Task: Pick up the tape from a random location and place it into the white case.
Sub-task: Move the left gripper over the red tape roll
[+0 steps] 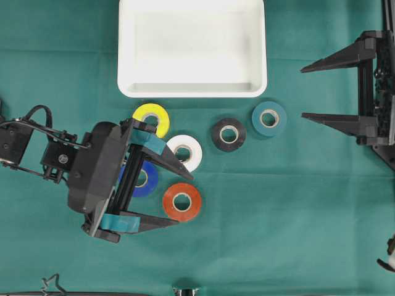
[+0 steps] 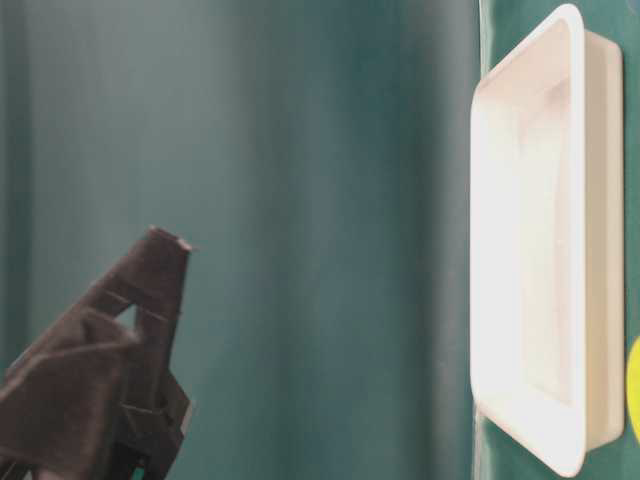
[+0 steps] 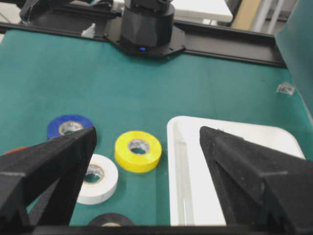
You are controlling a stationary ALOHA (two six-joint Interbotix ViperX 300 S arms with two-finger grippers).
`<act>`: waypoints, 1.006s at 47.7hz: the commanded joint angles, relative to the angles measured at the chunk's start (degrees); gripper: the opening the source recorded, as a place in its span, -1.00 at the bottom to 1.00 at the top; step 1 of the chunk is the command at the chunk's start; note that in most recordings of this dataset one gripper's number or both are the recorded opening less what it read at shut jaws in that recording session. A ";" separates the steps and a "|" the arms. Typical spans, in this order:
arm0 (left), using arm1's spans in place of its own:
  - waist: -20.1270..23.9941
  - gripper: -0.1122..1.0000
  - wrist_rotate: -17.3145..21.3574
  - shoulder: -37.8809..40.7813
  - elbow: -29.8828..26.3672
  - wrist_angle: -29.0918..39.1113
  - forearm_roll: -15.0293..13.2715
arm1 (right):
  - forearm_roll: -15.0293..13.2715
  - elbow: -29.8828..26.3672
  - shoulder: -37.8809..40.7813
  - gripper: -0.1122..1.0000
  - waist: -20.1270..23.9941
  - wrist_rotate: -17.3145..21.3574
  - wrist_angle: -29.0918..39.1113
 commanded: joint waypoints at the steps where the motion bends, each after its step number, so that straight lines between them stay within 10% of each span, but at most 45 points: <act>1: -0.09 0.98 -0.09 -0.18 -3.43 4.22 -0.09 | -0.09 -1.58 0.35 0.85 0.00 -0.09 -0.18; 26: -0.18 0.98 0.00 10.11 -23.73 46.85 0.26 | 0.00 -2.20 0.79 0.85 0.00 0.00 1.58; 48: -0.44 0.98 1.23 12.48 -27.86 51.33 0.35 | 0.00 -2.64 1.58 0.85 0.00 0.00 1.67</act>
